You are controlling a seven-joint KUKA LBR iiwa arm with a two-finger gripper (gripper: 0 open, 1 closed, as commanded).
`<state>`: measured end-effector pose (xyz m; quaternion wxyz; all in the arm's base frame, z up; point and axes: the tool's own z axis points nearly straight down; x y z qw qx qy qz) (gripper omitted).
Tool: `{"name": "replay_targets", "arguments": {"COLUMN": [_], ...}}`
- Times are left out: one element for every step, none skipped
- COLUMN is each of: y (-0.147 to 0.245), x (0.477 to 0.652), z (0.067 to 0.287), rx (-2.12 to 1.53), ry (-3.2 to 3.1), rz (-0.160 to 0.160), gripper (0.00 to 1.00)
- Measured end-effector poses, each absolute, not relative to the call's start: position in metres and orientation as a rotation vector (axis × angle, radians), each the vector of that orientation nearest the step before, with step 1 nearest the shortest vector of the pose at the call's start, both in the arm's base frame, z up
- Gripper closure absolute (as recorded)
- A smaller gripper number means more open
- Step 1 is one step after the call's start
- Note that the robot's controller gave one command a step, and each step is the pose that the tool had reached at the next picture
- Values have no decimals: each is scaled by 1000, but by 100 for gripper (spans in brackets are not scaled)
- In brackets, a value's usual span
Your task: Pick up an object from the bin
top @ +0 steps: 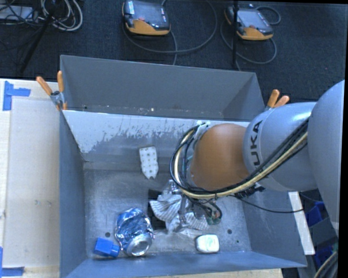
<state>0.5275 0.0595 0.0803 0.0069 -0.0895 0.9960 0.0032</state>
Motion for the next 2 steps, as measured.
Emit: {"name": "replay_targets", "arguments": {"y": [60,60], "x": [528,517], "z": [80,113], "rx": [-279,-285], "ry": [3115,3134], "rz": [10,2], "gripper": [100,100]}}
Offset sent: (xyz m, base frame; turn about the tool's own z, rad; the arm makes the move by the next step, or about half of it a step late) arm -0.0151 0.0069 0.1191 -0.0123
